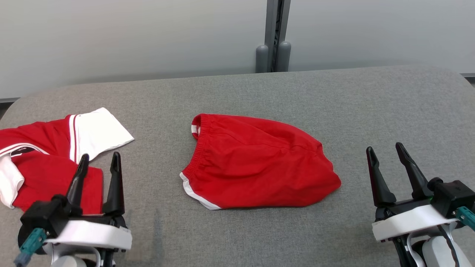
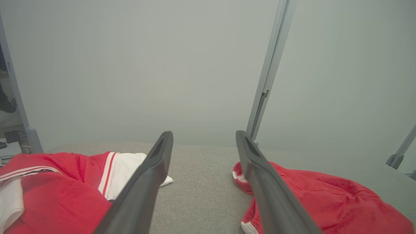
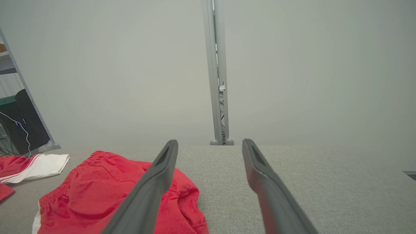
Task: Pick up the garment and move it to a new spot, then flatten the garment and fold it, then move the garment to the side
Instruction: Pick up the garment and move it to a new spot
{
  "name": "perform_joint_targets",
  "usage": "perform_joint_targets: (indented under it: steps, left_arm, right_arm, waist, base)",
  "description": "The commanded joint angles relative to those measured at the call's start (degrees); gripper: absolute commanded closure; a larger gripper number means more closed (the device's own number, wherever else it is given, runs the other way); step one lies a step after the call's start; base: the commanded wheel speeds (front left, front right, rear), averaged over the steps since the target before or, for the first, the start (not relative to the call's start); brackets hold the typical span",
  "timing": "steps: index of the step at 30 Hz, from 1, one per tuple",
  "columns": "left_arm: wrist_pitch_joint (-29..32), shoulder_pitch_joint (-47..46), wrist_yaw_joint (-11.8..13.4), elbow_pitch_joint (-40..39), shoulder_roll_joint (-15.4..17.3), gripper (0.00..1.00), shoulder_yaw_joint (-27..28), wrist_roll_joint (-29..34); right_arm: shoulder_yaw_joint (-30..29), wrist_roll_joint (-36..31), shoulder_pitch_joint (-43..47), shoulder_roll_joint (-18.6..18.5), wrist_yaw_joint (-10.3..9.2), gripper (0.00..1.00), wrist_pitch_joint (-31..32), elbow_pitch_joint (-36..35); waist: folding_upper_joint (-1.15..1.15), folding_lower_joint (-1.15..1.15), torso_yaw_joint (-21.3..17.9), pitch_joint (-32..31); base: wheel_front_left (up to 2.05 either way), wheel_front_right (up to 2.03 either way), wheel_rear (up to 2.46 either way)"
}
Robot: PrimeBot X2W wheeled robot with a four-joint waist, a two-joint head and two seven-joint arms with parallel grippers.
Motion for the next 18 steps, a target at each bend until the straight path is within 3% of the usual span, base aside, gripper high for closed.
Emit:
perform_joint_targets:
  steps: [1, 6, 18]
  left_arm:
    - [-0.39, 1.75, 0.61, -1.25, 0.00, 0.00, 0.36, 0.77]
    - [-0.66, 6.37, 1.74, -4.27, -1.65, 0.00, 1.72, 0.98]
    - [-0.73, 7.23, 1.29, -5.50, -2.90, 0.00, 2.31, 1.91]
  right_arm:
    - [-0.24, -0.21, 0.63, -0.14, 0.13, 0.00, -0.24, -0.62]
    - [-0.90, 0.21, 1.56, 0.41, 0.13, 0.00, -0.24, -1.06]
    - [-0.62, 0.24, 1.17, 0.42, 0.13, 0.00, -0.24, 0.16]
  waist:
    - [0.00, 0.00, -0.17, -0.18]
    - [0.00, 0.00, -0.61, -0.47]
    - [0.00, 0.00, -0.64, -0.63]
  base:
    - [0.00, 0.00, 0.00]
    - [0.00, 0.00, 0.00]
    - [0.00, 0.00, 0.00]
